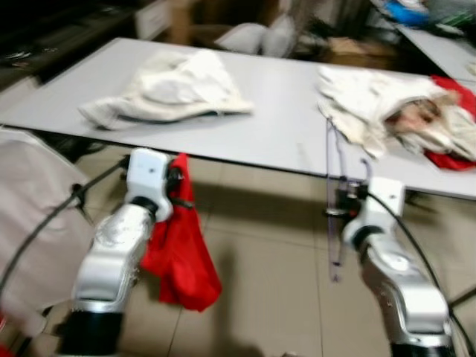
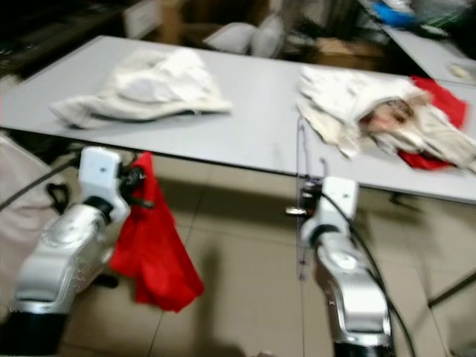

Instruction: Hang hanger

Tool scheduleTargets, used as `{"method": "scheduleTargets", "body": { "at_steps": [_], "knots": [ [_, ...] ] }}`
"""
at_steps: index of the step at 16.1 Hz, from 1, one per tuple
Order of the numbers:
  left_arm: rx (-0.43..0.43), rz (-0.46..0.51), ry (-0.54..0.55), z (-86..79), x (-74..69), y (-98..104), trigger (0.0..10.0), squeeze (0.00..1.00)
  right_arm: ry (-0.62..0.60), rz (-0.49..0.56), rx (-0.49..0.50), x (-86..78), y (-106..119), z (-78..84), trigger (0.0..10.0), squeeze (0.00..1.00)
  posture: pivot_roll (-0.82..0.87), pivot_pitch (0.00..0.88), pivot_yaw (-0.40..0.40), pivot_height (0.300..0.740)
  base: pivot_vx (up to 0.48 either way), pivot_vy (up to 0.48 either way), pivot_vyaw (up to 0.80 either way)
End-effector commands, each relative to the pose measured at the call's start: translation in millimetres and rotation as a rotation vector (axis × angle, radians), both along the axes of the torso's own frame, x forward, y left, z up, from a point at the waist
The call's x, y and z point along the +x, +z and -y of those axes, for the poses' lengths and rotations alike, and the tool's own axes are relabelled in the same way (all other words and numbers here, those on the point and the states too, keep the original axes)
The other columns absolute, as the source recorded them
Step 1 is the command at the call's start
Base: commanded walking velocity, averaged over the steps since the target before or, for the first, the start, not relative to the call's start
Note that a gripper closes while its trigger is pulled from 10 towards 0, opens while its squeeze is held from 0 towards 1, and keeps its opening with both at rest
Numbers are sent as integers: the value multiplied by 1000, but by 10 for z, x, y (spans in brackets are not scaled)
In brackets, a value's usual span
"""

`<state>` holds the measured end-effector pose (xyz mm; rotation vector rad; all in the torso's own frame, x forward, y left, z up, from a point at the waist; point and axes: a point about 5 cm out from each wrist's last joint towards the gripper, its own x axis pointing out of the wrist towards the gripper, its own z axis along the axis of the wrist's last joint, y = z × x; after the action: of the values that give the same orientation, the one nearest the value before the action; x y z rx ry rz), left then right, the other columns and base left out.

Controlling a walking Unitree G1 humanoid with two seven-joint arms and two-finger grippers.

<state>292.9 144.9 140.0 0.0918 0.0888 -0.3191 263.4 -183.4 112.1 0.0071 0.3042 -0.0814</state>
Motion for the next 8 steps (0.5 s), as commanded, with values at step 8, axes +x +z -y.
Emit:
{"method": "scheduleTargets", "body": {
  "at_steps": [8],
  "knots": [
    [-15, 45, 33, -41, 24, 111, 10000, 0, 105, 39, 24, 26, 47, -113, 10000, 0, 78, 0, -29, 740, 0, 191, -490]
  ]
}}
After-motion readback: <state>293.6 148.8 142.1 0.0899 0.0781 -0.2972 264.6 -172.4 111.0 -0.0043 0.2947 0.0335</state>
